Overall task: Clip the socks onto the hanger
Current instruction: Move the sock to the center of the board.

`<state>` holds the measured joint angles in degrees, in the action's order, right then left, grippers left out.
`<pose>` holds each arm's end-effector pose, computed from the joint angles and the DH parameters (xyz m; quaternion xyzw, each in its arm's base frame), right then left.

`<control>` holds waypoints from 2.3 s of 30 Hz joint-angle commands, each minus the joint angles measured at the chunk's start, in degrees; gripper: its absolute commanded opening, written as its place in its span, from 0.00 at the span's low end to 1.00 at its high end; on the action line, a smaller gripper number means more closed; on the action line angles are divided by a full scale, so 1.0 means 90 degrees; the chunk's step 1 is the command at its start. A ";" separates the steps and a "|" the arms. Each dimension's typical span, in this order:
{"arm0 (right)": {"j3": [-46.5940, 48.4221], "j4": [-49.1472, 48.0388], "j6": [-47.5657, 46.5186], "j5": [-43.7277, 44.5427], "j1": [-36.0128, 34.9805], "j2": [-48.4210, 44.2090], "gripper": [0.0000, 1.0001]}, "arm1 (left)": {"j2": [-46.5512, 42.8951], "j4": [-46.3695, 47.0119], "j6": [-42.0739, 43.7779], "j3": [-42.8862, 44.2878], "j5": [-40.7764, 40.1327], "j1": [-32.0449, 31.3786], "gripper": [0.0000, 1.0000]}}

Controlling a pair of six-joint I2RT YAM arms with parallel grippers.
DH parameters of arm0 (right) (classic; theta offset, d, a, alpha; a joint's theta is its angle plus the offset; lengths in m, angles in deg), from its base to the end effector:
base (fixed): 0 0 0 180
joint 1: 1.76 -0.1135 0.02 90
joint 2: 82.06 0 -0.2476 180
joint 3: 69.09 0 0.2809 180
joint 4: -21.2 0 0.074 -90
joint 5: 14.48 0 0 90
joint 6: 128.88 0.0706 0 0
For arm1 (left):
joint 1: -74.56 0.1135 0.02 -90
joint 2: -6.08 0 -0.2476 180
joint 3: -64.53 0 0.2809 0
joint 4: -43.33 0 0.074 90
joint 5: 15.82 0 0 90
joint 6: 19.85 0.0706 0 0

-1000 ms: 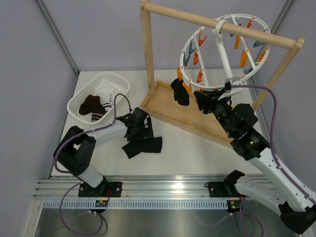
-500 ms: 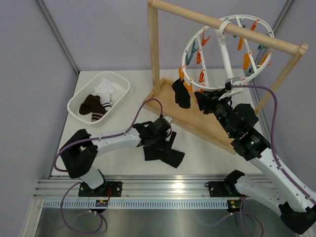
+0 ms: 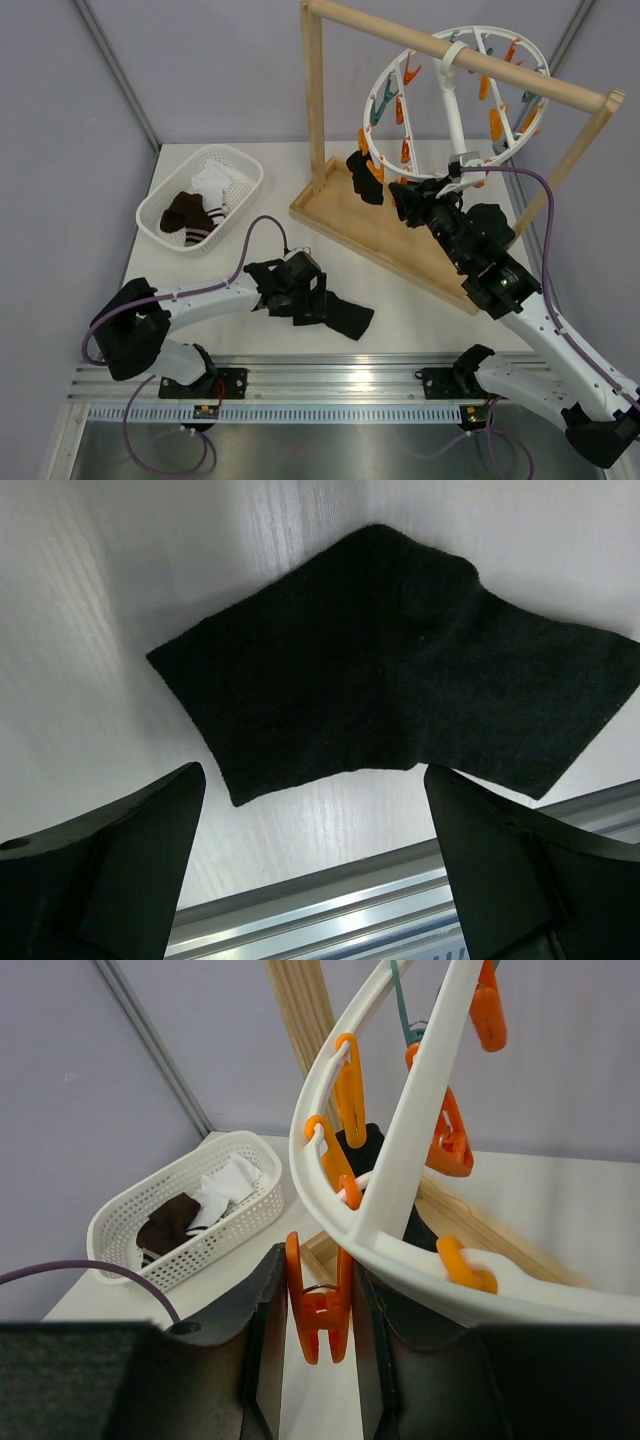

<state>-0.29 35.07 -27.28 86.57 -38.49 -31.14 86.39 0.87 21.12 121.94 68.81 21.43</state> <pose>0.2278 0.1531 0.4020 -0.0789 0.6778 0.2381 0.6911 0.1836 -0.2338 0.1171 0.0249 0.9756 -0.1371 0.1695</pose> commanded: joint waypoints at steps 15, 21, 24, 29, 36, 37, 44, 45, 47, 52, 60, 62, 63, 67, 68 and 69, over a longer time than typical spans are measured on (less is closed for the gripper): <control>0.0171 0.0952 0.0040 -0.0700 -0.0089 0.0534 0.00 | 0.0861 0.0174 0.1189 0.0810 -0.0379 0.1517 0.94; 0.0181 0.1001 0.0040 -0.0710 -0.0089 0.0495 0.00 | 0.0482 -0.0266 0.0900 0.1271 -0.0167 0.1295 0.94; 0.0132 0.0962 0.0011 -0.0671 -0.0089 0.0437 0.00 | 0.0100 -0.0100 0.0393 0.0920 0.0273 0.0817 0.95; 0.0093 0.0952 0.0020 -0.0690 -0.0089 0.0398 0.00 | 0.0099 0.0437 -0.0195 0.0129 0.1025 0.0532 0.94; 0.0074 0.0991 0.0059 -0.0642 -0.0089 0.0339 0.00 | 0.0802 0.0994 -0.0070 -0.0107 0.1651 0.0541 0.93; 0.0064 0.0981 0.0059 -0.0613 -0.0089 0.0319 0.00 | 0.0871 0.0965 -0.0001 0.0000 0.1583 0.0541 0.94; 0.0054 0.1069 0.0020 -0.0544 -0.0089 0.0300 0.00 | 0.1252 0.0126 0.0954 0.0644 0.0645 0.1310 0.94; 0.0054 0.1079 0.0020 -0.0525 -0.0079 0.0300 0.00 | 0.1184 0.0077 0.1034 0.0703 0.0635 0.1448 0.94; 0.0054 0.1079 0.0011 -0.0525 -0.0089 0.0300 0.00 | 0.1125 -0.0088 0.1325 0.0975 0.0178 0.1673 0.94; 0.0044 0.1040 0.0020 -0.0525 -0.0089 0.0319 0.00 | 0.1291 -0.0529 0.1776 0.1884 -0.0361 0.2045 0.95; -0.0005 0.1040 -0.0009 -0.0476 -0.0089 0.0202 0.00 | 0.0784 0.0065 0.0782 0.1186 0.1306 0.1041 0.95; -0.0005 0.1030 0.0001 -0.0466 -0.0089 0.0202 0.00 | 0.0812 0.0485 0.0401 0.0901 0.1736 0.0805 0.95; -0.0005 0.1020 0.0001 -0.0466 -0.0089 0.0202 0.00 | 0.0832 0.0593 0.0322 0.0774 0.1826 0.0766 0.95; -0.0024 0.1030 0.0001 -0.0515 -0.0089 0.0212 0.00 | 0.1017 0.0829 0.0360 0.0499 0.1798 0.0639 0.95; -0.0014 0.1011 0.0020 -0.0524 -0.0098 0.0222 0.00 | 0.1095 0.0790 0.0399 0.0518 0.1759 0.0629 0.95; -0.0024 0.1020 0.0020 -0.0515 -0.0089 0.0212 0.00 | 0.1280 0.0770 0.0458 0.0557 0.1720 0.0629 0.95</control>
<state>1.28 36.45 -27.11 86.35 -38.49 -29.96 95.81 4.15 26.01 126.49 82.32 27.05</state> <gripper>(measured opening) 0.346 0.950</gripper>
